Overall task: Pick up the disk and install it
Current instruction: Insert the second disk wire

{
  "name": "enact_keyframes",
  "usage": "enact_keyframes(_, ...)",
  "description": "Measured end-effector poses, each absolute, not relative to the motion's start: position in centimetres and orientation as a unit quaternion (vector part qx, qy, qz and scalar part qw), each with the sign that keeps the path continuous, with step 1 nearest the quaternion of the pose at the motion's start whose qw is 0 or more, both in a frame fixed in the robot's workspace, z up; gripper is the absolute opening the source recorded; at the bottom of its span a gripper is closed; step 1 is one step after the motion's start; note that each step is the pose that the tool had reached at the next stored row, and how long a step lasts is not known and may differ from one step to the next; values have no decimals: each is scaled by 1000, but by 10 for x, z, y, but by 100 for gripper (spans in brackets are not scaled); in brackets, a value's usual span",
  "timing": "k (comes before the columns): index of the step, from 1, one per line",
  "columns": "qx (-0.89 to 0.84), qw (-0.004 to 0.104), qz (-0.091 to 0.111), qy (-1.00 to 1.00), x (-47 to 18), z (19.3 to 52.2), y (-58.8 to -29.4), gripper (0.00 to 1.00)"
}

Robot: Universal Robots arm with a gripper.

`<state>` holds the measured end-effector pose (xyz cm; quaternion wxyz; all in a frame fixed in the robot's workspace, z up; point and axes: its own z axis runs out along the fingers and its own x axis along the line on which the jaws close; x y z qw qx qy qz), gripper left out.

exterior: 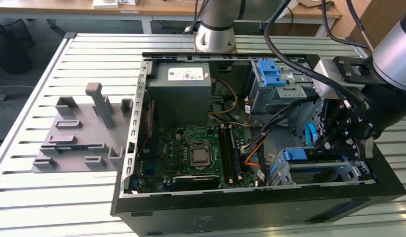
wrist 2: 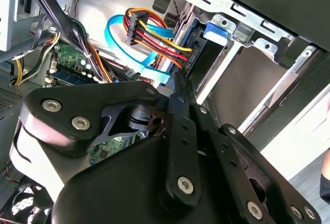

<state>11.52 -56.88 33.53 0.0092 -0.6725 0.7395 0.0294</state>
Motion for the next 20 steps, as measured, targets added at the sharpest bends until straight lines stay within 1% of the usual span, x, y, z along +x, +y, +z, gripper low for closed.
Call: enact_keyframes(20, -672, 9, 30, 740, 116, 340, -569, 11)
